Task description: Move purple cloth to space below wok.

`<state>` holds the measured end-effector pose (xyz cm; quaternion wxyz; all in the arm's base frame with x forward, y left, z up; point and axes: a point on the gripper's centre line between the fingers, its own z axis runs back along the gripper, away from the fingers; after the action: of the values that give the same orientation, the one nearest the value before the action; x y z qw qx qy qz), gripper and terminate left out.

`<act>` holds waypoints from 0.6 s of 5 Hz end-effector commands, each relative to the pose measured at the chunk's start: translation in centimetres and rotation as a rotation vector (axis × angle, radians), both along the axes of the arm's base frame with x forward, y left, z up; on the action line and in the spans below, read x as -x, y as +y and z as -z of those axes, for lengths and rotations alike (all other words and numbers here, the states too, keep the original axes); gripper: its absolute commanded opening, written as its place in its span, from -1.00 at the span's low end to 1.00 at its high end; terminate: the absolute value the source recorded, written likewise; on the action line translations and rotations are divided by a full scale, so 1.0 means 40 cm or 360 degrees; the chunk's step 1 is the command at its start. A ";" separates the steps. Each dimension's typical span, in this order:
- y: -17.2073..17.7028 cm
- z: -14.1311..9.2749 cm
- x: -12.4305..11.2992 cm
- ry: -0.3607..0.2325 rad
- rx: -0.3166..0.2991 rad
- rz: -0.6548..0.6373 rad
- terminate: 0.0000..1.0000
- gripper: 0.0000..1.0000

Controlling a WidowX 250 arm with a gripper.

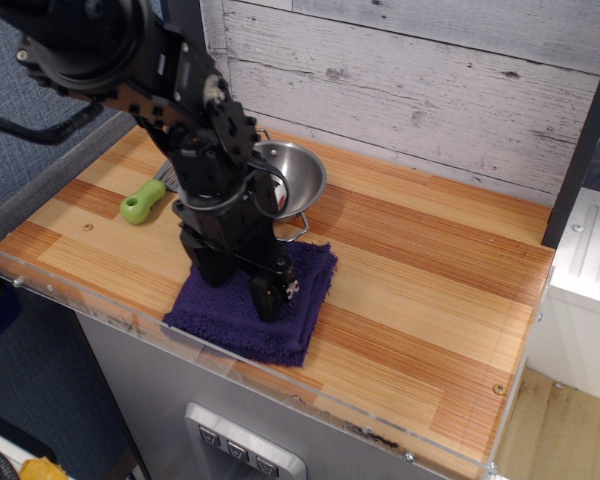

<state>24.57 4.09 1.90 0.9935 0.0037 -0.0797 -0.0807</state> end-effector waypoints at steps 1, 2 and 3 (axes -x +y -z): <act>0.038 -0.118 -0.002 -0.0010 0.0008 -0.0067 -1.00 1.00; 0.044 -0.201 -0.013 -0.0093 0.0060 -0.0114 -1.00 1.00; 0.046 -0.273 -0.011 -0.0180 0.0097 -0.0130 -1.00 1.00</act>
<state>25.22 5.34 12.03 0.9915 -0.0302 -0.1204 -0.0392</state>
